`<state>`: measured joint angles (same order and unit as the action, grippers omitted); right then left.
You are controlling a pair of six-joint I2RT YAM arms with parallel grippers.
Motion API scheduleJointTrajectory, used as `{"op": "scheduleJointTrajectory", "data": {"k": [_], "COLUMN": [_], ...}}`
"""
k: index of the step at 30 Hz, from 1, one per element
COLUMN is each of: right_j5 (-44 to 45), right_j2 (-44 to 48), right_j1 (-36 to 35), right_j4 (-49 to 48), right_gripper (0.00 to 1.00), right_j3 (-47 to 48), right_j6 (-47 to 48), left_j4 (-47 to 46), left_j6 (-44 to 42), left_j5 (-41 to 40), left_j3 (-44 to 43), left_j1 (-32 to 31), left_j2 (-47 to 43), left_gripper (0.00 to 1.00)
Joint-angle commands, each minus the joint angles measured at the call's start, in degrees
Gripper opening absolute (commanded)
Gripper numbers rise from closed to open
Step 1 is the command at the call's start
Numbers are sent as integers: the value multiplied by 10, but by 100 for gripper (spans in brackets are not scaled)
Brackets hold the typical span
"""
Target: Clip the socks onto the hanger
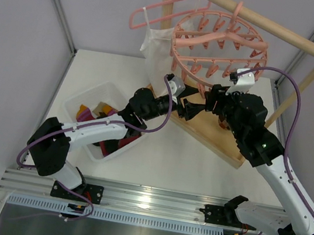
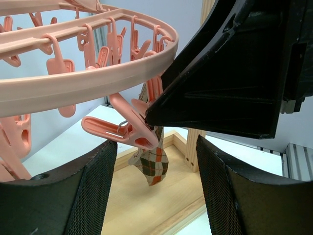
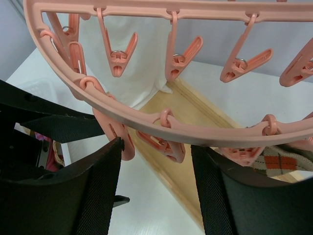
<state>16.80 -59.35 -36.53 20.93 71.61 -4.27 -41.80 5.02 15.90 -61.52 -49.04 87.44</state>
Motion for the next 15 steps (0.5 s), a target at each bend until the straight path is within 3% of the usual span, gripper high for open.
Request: {"op": "scheduleJointTrajectory", "data": {"k": [1,15], "right_j5": [32,25], "right_j2": [-2,3], "right_j1": [-6,-6], "right_j4": [-45,-103], "right_gripper": [61,60], "right_j3": [-3,-43], "right_j6": [9,16], "left_j4": [-14,-8], "left_j6": [-6,-8], "left_j5": [18,20], "left_j3": [-19,-15], "left_j1": [-4,-4], "left_j2": [-5,-10], "left_gripper": [69,68]}}
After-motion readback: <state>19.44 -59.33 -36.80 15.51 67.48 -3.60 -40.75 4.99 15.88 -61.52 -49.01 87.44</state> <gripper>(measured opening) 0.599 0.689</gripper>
